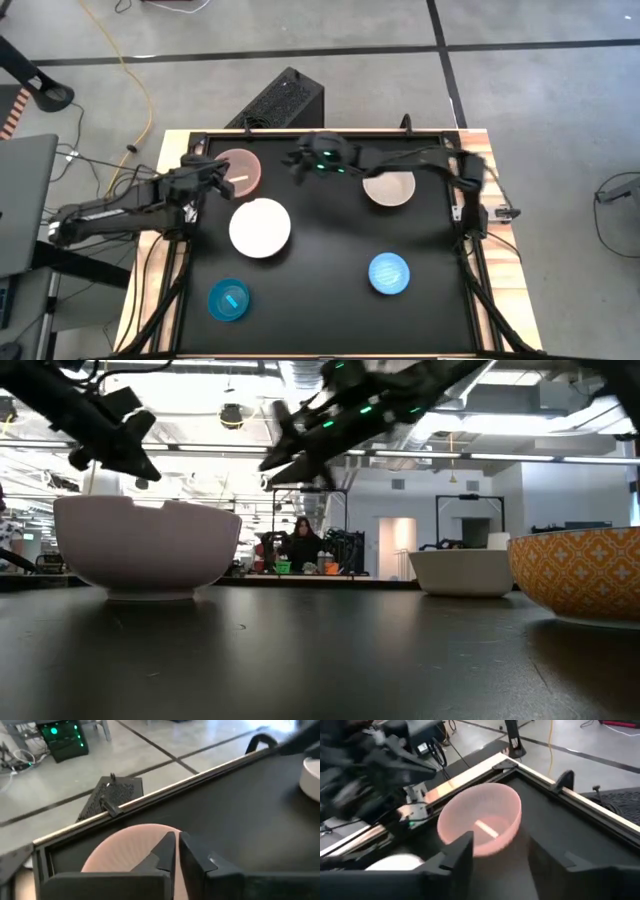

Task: Nest bowls inside each other
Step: Stack the pink bowl on top of the white bowl

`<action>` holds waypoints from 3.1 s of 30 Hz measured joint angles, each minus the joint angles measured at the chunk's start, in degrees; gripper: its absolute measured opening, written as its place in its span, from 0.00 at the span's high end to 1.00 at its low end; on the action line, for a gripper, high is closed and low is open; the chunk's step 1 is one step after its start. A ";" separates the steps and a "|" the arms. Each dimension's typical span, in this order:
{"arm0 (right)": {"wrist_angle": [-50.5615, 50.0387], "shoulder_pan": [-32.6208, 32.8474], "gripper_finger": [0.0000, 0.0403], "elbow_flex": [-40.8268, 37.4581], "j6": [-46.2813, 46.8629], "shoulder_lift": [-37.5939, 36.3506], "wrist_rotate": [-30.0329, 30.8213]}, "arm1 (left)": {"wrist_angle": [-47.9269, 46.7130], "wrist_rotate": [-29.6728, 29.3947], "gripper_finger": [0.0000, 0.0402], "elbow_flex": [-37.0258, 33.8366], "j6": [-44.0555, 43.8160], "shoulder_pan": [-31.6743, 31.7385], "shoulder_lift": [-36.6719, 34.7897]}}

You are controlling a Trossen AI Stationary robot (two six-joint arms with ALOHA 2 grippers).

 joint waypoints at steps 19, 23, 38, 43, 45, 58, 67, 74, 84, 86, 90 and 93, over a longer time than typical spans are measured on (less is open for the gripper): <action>-30.95 -0.56 0.32 47.81 14.57 33.75 -1.41 | -0.02 2.98 0.43 2.12 -4.91 0.11 7.70; -30.22 -0.78 0.32 47.94 15.34 34.53 -1.48 | -0.10 4.15 0.43 2.12 -4.96 0.08 7.69; -29.22 0.33 0.40 47.94 16.57 37.39 2.00 | -0.13 9.35 0.43 2.14 -5.03 0.02 7.70; -28.88 0.10 0.62 47.94 18.72 37.35 1.60 | -0.16 10.97 0.43 2.14 -5.08 0.02 7.70; -29.19 -0.19 0.73 47.94 19.22 37.32 1.40 | -0.16 12.29 0.43 2.14 -5.13 0.02 7.70; -28.96 -4.71 0.99 49.33 24.27 36.16 1.38 | -0.10 20.37 0.43 2.14 -5.14 0.00 7.65; -35.63 -10.23 1.00 49.32 18.77 28.69 5.52 | -0.23 20.88 0.43 2.14 -4.51 0.00 7.16; -50.33 -12.57 1.00 49.32 6.98 20.03 7.94 | 0.00 11.13 0.43 2.19 -1.93 0.01 1.21; -62.70 -2.97 1.00 49.16 0.09 13.72 1.22 | 0.03 -8.04 0.43 2.19 -1.51 0.04 -5.23; -62.70 0.22 1.00 49.10 0.12 13.67 0.10 | -0.05 -7.91 0.43 2.19 -0.24 0.04 -4.90; -62.90 6.44 1.00 48.97 0.91 13.72 -0.09 | -0.02 -8.17 0.43 2.19 0.91 0.11 -4.19; -62.26 9.98 1.00 48.97 2.16 13.72 0.15 | 0.00 -8.62 0.43 2.19 1.11 0.58 -4.24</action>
